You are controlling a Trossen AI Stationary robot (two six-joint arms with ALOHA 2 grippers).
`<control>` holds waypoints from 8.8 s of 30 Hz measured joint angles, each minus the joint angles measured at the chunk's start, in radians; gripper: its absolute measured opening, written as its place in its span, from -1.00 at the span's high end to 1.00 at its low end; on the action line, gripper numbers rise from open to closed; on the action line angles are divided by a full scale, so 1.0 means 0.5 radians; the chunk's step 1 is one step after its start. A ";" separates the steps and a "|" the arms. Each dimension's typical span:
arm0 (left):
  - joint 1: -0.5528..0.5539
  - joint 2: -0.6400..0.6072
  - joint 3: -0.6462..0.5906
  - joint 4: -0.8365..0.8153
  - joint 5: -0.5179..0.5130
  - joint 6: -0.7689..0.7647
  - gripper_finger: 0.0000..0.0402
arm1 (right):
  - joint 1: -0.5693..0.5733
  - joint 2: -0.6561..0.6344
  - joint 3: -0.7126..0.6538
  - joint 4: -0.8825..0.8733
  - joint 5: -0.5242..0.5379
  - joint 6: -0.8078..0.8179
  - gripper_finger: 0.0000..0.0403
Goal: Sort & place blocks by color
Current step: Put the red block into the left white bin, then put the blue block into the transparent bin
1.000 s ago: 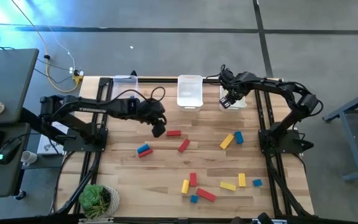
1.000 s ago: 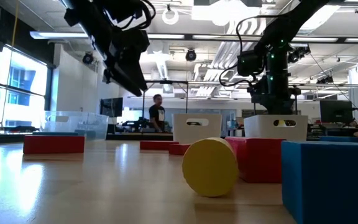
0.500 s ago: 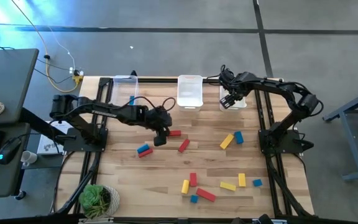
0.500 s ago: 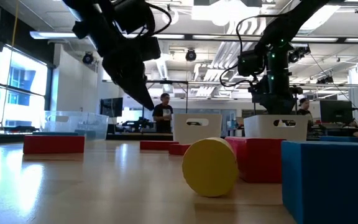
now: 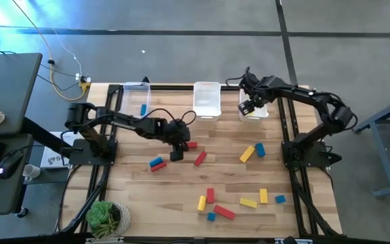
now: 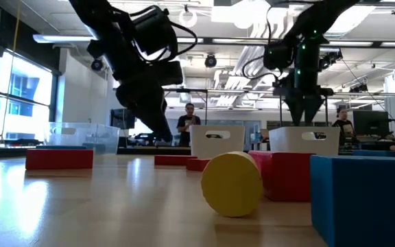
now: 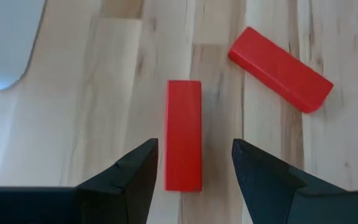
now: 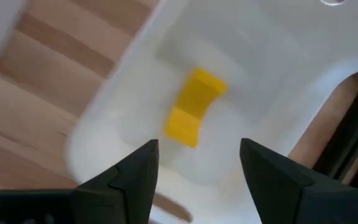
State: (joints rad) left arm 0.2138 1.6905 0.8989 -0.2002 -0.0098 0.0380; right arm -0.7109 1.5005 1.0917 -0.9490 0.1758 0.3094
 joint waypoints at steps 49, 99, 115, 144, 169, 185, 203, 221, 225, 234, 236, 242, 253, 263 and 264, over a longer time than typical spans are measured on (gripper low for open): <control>0.130 0.018 0.242 0.029 -0.047 -0.140 0.67 | 0.567 -0.156 0.463 -0.081 -0.013 0.437 -0.05; 0.820 0.479 0.684 0.289 0.155 -0.810 0.55 | 0.439 -0.154 0.462 -0.007 0.261 0.307 -0.05; 0.821 0.498 0.684 0.360 0.207 -0.698 0.26 | 0.449 -0.153 0.462 -0.032 0.016 0.307 -0.05; 0.724 -0.084 0.724 0.028 0.175 -0.342 0.11 | 1.146 -0.153 0.309 -0.845 -0.267 1.239 -0.05; 0.427 -0.175 0.723 -0.341 -0.065 -0.203 0.11 | 1.650 -0.153 -0.449 -0.506 -0.395 1.795 -0.05; 0.380 -0.173 0.723 -0.333 -0.177 -0.336 0.11 | 1.529 -0.155 -0.730 -0.196 -0.317 1.716 -0.05; 0.380 -0.172 0.723 -0.323 -0.214 -0.460 0.11 | 1.460 -0.155 -0.908 0.050 -0.357 1.702 0.35; 0.380 -0.172 0.723 -0.324 -0.039 -0.442 0.11 | 1.462 -0.155 -0.395 -0.274 -0.300 1.516 0.47; 0.381 -0.172 0.722 -0.318 0.050 -0.436 0.11 | 1.460 -0.155 -0.196 -0.333 -0.208 1.401 0.47; 0.375 -0.172 0.722 -0.278 0.202 -0.442 0.01 | 1.438 -0.155 0.202 -0.264 -0.050 1.050 0.47; 0.362 -0.172 0.722 -0.276 0.211 -0.417 -0.04 | 1.419 -0.155 0.266 -0.205 -0.055 0.949 0.47; 0.272 -0.172 0.722 -0.229 0.249 -0.220 -0.15 | 1.344 -0.155 0.397 0.009 -0.219 0.565 0.47; 0.130 -0.172 0.722 0.015 0.430 -0.130 -0.15 | 1.266 -0.155 0.449 0.223 -0.520 0.015 0.47; 0.116 -0.172 0.722 0.143 0.454 -0.278 -0.15 | 1.264 -0.155 0.449 0.386 -0.587 -0.202 0.47; 0.116 -0.172 0.722 0.168 0.482 -0.278 -0.15 | 1.264 -0.155 0.449 0.401 -0.587 -0.211 0.47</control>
State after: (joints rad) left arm 0.2718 1.6047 1.2598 -0.1162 0.2314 -0.1011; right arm -0.0788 1.4231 1.3163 -0.7484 -0.1179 0.2040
